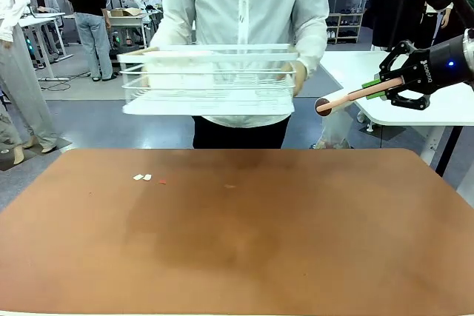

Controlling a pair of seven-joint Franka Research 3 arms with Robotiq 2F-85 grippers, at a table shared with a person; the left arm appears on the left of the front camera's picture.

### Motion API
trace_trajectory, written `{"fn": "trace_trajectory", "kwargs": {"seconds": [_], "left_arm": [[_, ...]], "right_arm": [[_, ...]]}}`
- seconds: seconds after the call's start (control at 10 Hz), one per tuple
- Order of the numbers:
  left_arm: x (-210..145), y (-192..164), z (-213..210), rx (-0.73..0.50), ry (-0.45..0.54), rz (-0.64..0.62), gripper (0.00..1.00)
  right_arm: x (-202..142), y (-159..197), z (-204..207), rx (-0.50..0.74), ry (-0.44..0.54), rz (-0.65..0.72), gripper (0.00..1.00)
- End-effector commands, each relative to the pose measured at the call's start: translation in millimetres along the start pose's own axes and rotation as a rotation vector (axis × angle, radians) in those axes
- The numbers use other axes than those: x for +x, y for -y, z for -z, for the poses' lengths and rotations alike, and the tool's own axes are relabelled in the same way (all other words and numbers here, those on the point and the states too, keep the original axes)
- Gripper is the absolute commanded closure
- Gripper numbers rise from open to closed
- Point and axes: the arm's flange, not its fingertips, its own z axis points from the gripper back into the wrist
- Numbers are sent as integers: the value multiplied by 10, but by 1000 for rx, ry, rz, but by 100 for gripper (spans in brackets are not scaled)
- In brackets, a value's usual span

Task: Clean the table.
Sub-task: Clean the table with the Lint Roller when the human lifts the Dish drying rack.

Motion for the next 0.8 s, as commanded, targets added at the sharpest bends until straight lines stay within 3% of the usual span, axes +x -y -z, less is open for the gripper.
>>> {"fn": "trace_trajectory", "kwargs": {"seconds": [0.0, 0.7], "left_arm": [[-8, 1, -24, -15, 1, 5, 0], [-8, 1, -24, -15, 1, 5, 0]], "right_arm": [[-2, -7, -1, 1, 0, -1, 100], [-2, -7, -1, 1, 0, -1, 100]]}}
